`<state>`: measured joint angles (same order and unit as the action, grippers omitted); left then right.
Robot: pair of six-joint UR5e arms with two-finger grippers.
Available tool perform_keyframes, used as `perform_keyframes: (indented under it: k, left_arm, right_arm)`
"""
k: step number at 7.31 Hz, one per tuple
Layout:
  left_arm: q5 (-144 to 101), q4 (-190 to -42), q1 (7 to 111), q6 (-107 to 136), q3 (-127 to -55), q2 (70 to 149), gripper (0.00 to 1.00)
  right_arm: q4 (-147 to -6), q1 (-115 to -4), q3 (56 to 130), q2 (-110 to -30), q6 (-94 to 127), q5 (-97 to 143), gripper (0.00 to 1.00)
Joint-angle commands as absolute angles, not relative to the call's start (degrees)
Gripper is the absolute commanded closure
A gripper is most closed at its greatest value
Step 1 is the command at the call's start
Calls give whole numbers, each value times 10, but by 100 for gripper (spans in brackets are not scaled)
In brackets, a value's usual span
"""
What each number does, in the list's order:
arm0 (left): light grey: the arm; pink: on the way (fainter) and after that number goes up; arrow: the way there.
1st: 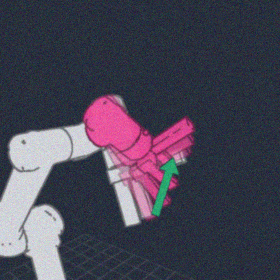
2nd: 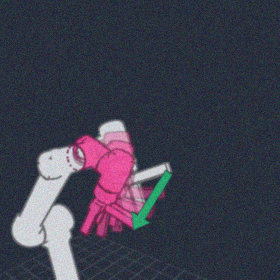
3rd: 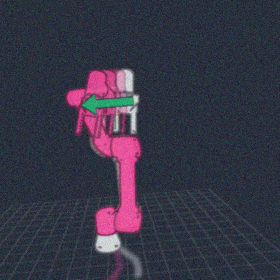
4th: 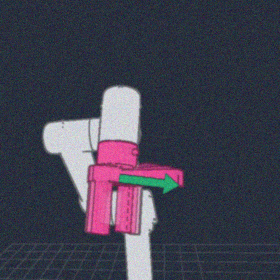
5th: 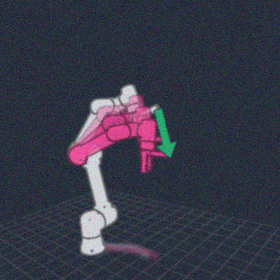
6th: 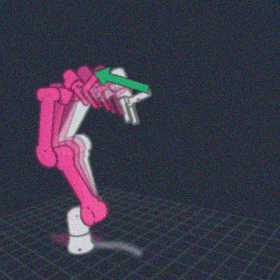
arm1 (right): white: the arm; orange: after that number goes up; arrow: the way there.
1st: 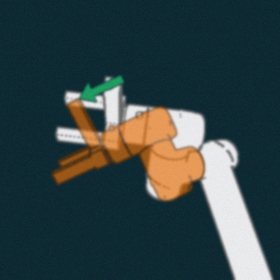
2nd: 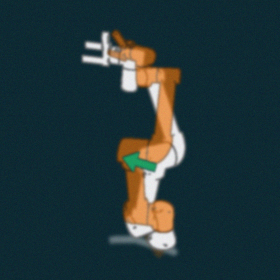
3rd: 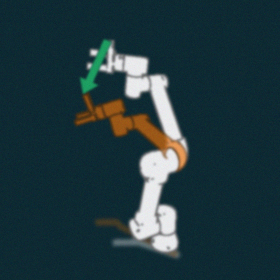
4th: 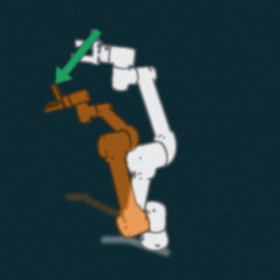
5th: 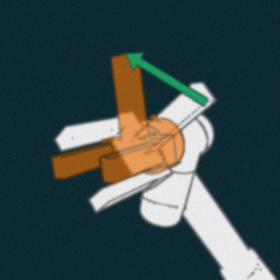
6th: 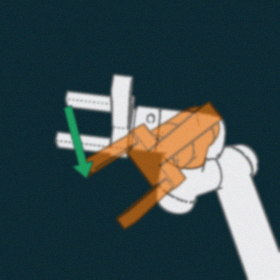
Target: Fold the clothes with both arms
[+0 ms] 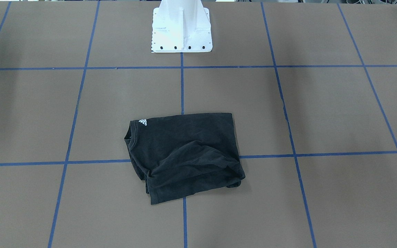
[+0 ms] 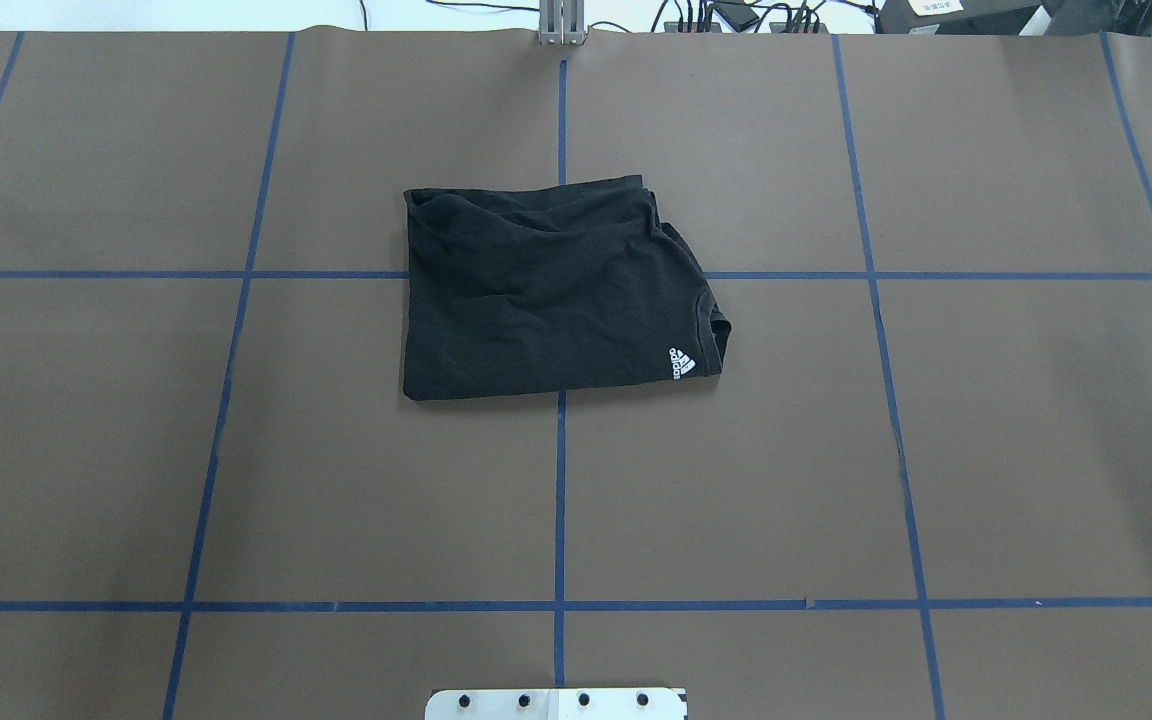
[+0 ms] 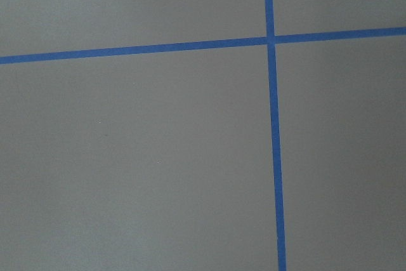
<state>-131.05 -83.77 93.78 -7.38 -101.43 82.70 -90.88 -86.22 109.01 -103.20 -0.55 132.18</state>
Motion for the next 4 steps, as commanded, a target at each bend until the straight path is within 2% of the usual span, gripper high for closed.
perform_keyframes:
  k: [1, 4]
  left_arm:
    - [-1310, -838, 938, -74, -1014, 827, 0]
    - [-1310, -838, 938, -73, -1014, 827, 0]
  right_arm:
    - [-909, -862, 1090, -1033, -9, 1322, 0]
    - [-908, -862, 1090, -1032, -6, 1322, 0]
